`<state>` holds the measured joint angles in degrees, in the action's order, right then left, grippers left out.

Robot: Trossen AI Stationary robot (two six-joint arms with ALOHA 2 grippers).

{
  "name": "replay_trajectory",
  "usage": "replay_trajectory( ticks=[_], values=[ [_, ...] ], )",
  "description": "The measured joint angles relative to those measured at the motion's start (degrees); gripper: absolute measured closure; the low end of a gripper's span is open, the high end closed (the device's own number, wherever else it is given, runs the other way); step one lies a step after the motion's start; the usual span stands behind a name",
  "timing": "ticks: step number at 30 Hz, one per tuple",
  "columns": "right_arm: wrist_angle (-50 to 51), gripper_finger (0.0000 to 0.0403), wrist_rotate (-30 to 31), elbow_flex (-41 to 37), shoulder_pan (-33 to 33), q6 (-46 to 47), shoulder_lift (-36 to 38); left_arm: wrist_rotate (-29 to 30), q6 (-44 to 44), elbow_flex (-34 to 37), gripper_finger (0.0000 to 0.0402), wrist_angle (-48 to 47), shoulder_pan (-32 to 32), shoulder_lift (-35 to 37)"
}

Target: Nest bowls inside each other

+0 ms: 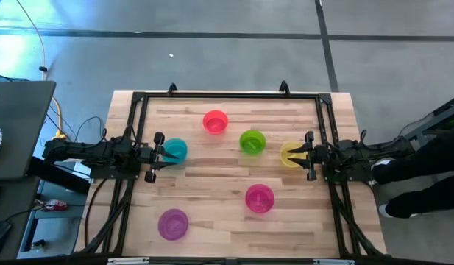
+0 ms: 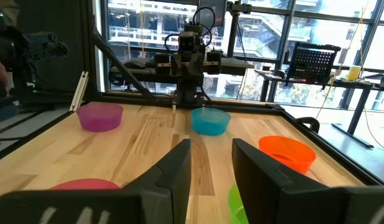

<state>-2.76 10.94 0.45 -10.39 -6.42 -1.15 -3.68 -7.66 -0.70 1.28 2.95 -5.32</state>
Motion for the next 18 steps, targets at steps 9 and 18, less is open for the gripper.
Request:
replay_trajectory(
  ticks=[9, 18],
  values=[
    [0.00, 0.0295, -0.02, -0.01, 0.00, 0.00, 0.00, -1.62, -2.10, 0.01, 0.0326, 3.45, -0.01, 0.01],
    [0.00, 0.0295, -0.01, -0.01, 0.01, 0.00, -0.01, -2.10, 16.58, 0.01, 0.0326, 9.23, 0.01, 0.01]
  ],
)
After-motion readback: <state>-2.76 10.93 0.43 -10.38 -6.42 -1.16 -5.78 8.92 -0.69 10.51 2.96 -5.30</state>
